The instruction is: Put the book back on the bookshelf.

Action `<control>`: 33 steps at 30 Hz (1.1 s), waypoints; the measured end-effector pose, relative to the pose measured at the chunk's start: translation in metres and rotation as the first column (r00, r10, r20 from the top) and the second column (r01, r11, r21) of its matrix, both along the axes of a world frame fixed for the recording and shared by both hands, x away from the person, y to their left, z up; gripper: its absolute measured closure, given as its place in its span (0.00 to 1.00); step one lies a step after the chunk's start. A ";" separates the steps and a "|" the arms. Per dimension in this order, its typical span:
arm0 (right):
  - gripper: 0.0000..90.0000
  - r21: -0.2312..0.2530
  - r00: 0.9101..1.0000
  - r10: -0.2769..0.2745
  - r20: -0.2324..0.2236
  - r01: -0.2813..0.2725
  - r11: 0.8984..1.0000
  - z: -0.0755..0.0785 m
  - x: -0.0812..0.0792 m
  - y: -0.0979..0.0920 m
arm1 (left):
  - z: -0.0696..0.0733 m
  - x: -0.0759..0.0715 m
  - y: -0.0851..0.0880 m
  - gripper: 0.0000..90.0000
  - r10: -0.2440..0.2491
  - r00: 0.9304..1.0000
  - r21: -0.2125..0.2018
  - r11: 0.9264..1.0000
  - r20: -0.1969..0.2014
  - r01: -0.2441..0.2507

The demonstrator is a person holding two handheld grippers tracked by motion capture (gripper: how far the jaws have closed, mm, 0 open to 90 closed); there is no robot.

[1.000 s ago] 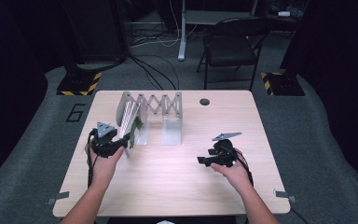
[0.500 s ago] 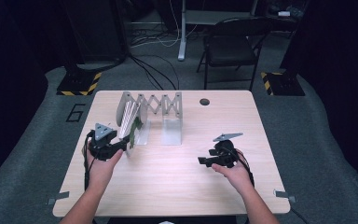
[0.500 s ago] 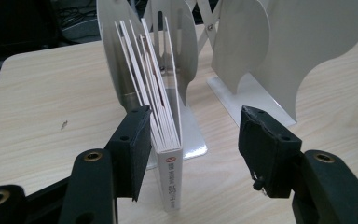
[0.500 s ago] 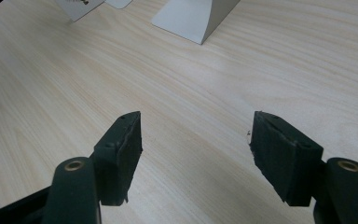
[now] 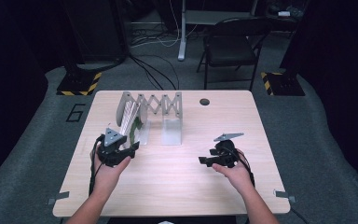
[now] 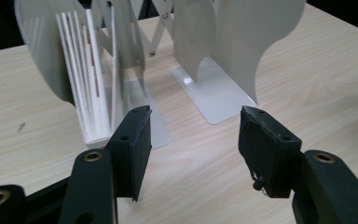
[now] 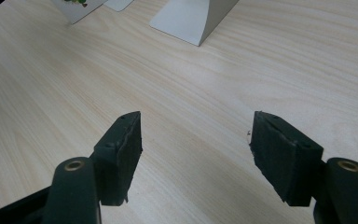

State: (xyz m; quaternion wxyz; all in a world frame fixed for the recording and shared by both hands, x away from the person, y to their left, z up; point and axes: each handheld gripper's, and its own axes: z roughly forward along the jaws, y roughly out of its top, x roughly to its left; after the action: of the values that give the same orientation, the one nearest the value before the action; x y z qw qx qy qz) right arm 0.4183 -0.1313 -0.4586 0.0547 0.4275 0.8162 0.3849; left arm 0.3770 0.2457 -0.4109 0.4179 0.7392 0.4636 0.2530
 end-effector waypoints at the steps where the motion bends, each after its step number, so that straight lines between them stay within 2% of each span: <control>1: 0.37 0.004 1.000 -0.002 -0.001 0.002 1.000 0.000 0.000 0.000 | -0.001 -0.001 -0.001 0.49 -0.006 1.000 0.003 1.000 -0.003 0.006; 7: 0.37 0.003 1.000 -0.003 0.003 0.003 1.000 0.001 0.000 0.000 | -0.010 -0.005 -0.008 0.49 -0.025 0.999 0.008 1.000 -0.028 0.025; 14: 0.37 -0.003 1.000 -0.002 -0.005 0.002 1.000 0.001 -0.001 0.001 | -0.022 -0.013 -0.009 0.49 -0.043 0.998 0.025 0.999 -0.044 0.044; 19: 0.37 -0.001 1.000 -0.003 -0.006 0.003 1.000 0.000 -0.001 0.001 | -0.032 -0.017 -0.006 0.49 -0.059 0.997 0.020 0.998 -0.051 0.060; 23: 0.37 -0.004 1.000 -0.001 -0.003 0.001 1.000 -0.001 0.000 0.001 | -0.041 -0.020 -0.006 0.49 -0.092 0.994 0.002 0.996 -0.054 0.092; 25: 0.37 -0.002 1.000 0.001 -0.007 -0.001 1.000 -0.001 0.000 0.001 | -0.044 -0.022 -0.006 0.49 -0.096 0.994 0.017 0.995 -0.061 0.097; 27: 0.37 -0.009 1.000 0.002 -0.007 -0.002 1.000 -0.001 0.000 0.001 | -0.046 -0.024 -0.007 0.49 -0.092 0.994 0.006 0.996 -0.065 0.092; 31: 0.37 -0.007 1.000 -0.001 -0.013 0.001 1.000 -0.001 -0.001 0.002 | -0.053 -0.026 -0.007 0.49 -0.092 0.994 0.014 0.996 -0.060 0.093; 33: 0.37 -0.007 1.000 -0.003 -0.013 0.003 1.000 -0.002 -0.001 0.002 | -0.057 -0.026 -0.007 0.49 -0.101 0.992 0.008 0.995 -0.075 0.102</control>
State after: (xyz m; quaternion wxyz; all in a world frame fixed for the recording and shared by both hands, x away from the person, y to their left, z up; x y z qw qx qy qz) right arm 0.4177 -0.1294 -0.4602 0.0515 0.4308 0.8174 0.3790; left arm 0.3509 0.2388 -0.4679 0.4081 0.7733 0.4391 0.2066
